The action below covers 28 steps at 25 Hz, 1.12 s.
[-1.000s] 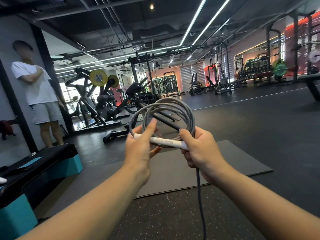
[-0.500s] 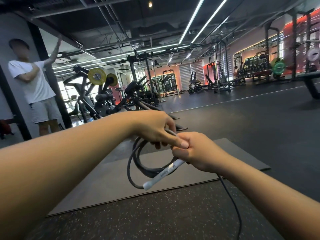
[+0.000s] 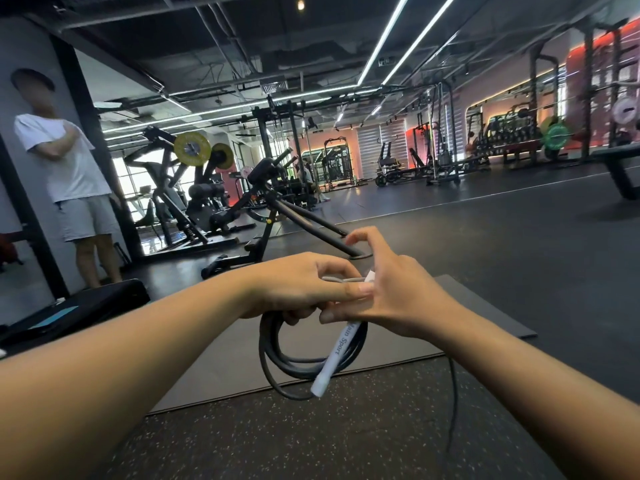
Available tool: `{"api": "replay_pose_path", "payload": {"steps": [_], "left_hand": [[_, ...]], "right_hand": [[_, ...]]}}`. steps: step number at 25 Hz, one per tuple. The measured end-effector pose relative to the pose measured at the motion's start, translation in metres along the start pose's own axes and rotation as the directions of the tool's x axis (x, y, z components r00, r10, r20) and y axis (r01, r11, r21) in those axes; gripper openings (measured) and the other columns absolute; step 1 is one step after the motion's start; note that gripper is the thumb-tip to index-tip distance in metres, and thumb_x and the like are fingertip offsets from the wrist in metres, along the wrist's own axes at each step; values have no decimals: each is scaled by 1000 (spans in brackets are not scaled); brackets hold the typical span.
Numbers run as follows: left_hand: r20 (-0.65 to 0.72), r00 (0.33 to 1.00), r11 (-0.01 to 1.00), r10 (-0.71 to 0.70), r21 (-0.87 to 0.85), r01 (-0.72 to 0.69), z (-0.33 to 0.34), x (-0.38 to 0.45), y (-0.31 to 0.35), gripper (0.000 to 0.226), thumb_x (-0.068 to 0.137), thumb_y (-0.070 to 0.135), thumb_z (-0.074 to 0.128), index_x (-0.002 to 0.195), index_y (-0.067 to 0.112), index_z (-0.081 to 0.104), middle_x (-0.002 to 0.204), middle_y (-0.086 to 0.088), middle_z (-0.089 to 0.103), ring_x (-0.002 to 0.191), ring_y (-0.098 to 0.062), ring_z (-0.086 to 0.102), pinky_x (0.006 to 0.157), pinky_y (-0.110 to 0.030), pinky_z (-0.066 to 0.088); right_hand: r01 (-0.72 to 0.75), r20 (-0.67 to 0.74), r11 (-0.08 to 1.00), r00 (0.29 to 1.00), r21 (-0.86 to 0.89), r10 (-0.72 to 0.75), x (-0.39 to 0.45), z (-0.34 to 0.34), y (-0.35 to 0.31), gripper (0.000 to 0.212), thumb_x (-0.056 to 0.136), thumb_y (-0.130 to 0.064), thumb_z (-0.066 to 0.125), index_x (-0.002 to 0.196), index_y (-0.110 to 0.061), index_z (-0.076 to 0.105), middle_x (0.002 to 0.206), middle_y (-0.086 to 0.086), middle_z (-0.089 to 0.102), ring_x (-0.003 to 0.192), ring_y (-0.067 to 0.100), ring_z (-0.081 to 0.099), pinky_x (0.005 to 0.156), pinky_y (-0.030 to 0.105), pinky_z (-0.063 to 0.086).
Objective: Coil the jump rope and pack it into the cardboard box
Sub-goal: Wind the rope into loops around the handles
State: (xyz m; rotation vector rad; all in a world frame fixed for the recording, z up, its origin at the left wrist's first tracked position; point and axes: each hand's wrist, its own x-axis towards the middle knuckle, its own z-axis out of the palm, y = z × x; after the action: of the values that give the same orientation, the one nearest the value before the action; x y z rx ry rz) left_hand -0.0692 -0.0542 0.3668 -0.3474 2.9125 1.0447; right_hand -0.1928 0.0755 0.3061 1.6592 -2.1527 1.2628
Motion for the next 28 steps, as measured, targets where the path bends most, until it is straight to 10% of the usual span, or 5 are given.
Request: {"api": "replay_pose_path", "payload": {"steps": [7,12,18,23,28], "left_hand": [[133,991,974,-28,-218,57,-3,0,-8,22,91,41,73,97,21,66,59,1,43,47,-11,31,45,-21,27],[72,997,942,14,-336,10,1,-4,-23,21,88,36,75,106,23,75,64,0,38,56,-15,20,49,-26,19],[-252,961,822,112,-521,-232,-12,-9,-27,16,91,37,66,81,29,76,56,8,27,40,-6,19,40,-21,15],[-492,869,603,46,-680,-417,-9,-1,-33,18,88,42,68,82,26,72,60,7,27,39,-5,20,36,-19,18],[-548,833,562,-71,-712,-420,2,0,-44,25,95,39,64,110,19,63,60,6,32,40,-6,28,37,-19,30]], "right_hand": [[108,-34,984,993,-141,-114,-4,4,-10,151,53,-84,75,155,-42,-28,54,-9,55,50,8,57,54,42,55],[135,-31,983,991,124,-132,-2,6,-2,139,57,-71,84,157,-53,-12,66,-7,57,58,2,52,59,28,47],[-110,30,950,994,292,106,-1,5,21,78,59,-81,70,123,-38,60,86,0,67,64,-3,56,59,14,44],[-206,195,734,976,648,101,-8,19,10,43,83,-49,79,115,-25,64,100,16,78,49,9,36,49,29,29],[-128,116,830,990,543,77,-1,18,8,29,100,-32,61,105,-3,63,74,8,62,50,8,40,44,22,34]]}}
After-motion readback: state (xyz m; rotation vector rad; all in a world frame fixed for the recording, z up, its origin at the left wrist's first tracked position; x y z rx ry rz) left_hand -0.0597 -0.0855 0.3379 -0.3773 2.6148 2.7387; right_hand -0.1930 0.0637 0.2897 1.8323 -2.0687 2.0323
